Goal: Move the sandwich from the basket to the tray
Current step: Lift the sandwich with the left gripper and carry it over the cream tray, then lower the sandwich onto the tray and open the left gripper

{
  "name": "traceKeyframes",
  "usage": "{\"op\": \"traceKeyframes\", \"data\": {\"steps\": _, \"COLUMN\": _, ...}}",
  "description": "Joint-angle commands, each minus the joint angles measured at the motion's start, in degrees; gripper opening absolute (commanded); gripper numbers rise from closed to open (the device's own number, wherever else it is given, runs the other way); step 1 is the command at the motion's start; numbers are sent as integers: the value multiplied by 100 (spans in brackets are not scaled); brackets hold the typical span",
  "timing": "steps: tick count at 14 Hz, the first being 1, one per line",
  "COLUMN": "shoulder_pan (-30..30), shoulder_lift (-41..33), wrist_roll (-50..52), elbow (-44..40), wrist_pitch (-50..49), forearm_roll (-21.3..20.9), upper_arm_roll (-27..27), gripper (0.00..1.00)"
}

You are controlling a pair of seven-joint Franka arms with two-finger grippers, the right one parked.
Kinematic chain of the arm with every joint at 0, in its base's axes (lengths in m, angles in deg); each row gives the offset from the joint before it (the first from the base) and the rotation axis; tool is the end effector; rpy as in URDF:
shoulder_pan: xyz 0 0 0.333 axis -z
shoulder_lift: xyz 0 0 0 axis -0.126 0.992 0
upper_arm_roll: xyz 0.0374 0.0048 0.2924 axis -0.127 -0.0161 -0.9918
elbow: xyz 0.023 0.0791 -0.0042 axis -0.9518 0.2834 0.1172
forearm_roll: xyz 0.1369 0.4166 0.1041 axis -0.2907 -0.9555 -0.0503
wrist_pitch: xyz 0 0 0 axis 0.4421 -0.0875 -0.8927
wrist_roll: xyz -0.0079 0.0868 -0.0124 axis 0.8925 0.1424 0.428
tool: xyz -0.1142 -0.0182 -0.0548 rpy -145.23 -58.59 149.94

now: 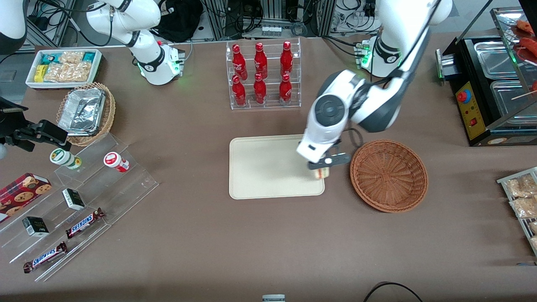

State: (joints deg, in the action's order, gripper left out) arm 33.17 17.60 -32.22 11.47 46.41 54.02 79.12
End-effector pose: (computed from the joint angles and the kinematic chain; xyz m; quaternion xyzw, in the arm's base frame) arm 0.5469 -0.4218 0.2779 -0.9944 -0.0739 0.0703 0.0290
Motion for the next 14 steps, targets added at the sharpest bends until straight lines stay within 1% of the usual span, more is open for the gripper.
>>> {"op": "traceKeyframes", "data": {"steps": 1, "shoulder_pan": 332, "shoulder_lift": 483, "wrist_roll": 270, "elbow": -331, "wrist_pitch": 467, "forearm_roll": -13, "upper_arm_roll": -38, "gripper": 10}}
{"op": "traceKeyframes", "data": {"steps": 3, "shoulder_pan": 605, "shoulder_lift": 791, "wrist_roll": 350, "elbow": -340, "wrist_pitch": 880, "forearm_roll": -57, "upper_arm_roll": -55, "gripper": 10}}
{"op": "traceKeyframes", "data": {"steps": 4, "shoulder_pan": 632, "shoulder_lift": 914, "wrist_roll": 350, "elbow": -340, "wrist_pitch": 1126, "forearm_roll": -127, "upper_arm_roll": -55, "gripper": 12}}
{"op": "traceKeyframes", "data": {"steps": 5, "shoulder_pan": 719, "shoulder_lift": 1011, "wrist_roll": 394, "elbow": -340, "wrist_pitch": 1303, "forearm_roll": -153, "upper_arm_roll": -46, "gripper": 12}}
{"op": "traceKeyframes", "data": {"steps": 6, "shoulder_pan": 833, "shoulder_lift": 1099, "wrist_roll": 464, "elbow": -340, "wrist_pitch": 1374, "forearm_roll": -154, "upper_arm_roll": -55, "gripper": 11}}
{"op": "traceKeyframes", "data": {"steps": 11, "shoulder_pan": 1010, "shoulder_lift": 1267, "wrist_roll": 482, "elbow": -332, "wrist_pitch": 1383, "forearm_roll": -223, "upper_arm_roll": -55, "gripper": 12}}
{"op": "traceKeyframes", "data": {"steps": 12, "shoulder_pan": 1054, "shoulder_lift": 1267, "wrist_roll": 500, "elbow": -314, "wrist_pitch": 1383, "forearm_roll": -241, "upper_arm_roll": -55, "gripper": 15}}
{"op": "traceKeyframes", "data": {"steps": 13, "shoulder_pan": 1063, "shoulder_lift": 1267, "wrist_roll": 535, "elbow": -314, "wrist_pitch": 1383, "forearm_roll": -241, "upper_arm_roll": -55, "gripper": 49}}
{"op": "traceKeyframes", "data": {"steps": 14, "shoulder_pan": 1063, "shoulder_lift": 1267, "wrist_roll": 526, "elbow": -323, "wrist_pitch": 1383, "forearm_roll": -250, "upper_arm_roll": -55, "gripper": 94}}
